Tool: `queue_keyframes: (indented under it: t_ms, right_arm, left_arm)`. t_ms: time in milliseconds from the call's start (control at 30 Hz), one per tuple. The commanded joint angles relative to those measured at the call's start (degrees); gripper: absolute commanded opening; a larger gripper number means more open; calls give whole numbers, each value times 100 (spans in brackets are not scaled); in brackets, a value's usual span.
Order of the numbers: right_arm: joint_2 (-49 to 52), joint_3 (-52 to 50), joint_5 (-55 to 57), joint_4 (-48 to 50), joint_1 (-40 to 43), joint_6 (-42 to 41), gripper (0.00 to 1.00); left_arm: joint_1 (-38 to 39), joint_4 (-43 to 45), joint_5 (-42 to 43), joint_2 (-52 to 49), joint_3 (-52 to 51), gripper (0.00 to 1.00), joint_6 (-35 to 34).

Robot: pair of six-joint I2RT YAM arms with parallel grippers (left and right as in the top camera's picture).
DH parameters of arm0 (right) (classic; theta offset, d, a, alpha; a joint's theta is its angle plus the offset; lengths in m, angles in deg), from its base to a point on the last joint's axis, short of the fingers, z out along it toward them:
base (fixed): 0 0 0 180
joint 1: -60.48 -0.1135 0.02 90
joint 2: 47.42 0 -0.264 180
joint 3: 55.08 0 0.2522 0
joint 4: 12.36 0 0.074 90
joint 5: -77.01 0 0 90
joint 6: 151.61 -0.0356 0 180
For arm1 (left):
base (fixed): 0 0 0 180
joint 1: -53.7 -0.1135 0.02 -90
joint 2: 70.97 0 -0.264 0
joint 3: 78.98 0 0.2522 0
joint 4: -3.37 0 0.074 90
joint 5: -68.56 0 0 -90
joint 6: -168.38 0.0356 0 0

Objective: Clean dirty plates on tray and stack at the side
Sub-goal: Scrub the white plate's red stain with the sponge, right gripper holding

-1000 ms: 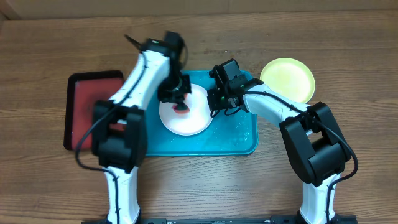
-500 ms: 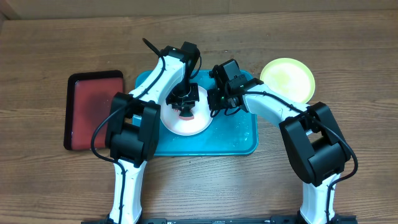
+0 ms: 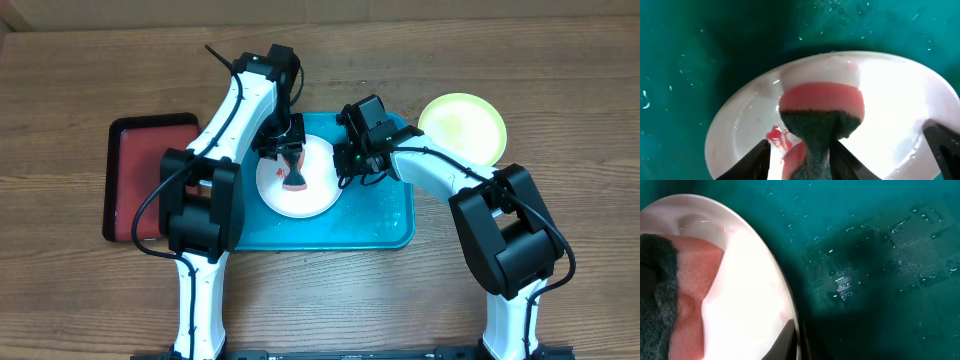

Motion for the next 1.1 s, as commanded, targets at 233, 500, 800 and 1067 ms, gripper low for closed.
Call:
queue_keyframes:
  t_ms: [233, 500, 800, 1067]
  right_arm:
    - [247, -125, 367, -24, 2, -2, 5]
    - [247, -125, 365, -87, 2, -2, 5]
    - [247, -125, 367, -63, 24, -2, 5]
    - [247, -125, 367, -76, 35, 0, 5]
  left_arm:
    - [197, 17, 459, -55, -232, 41, 173]
    - [203, 293, 269, -61, -503, 11, 195]
    - [-13, 101, 236, -59, -306, 21, 197]
    - [-37, -74, -83, -61, -289, 4, 319]
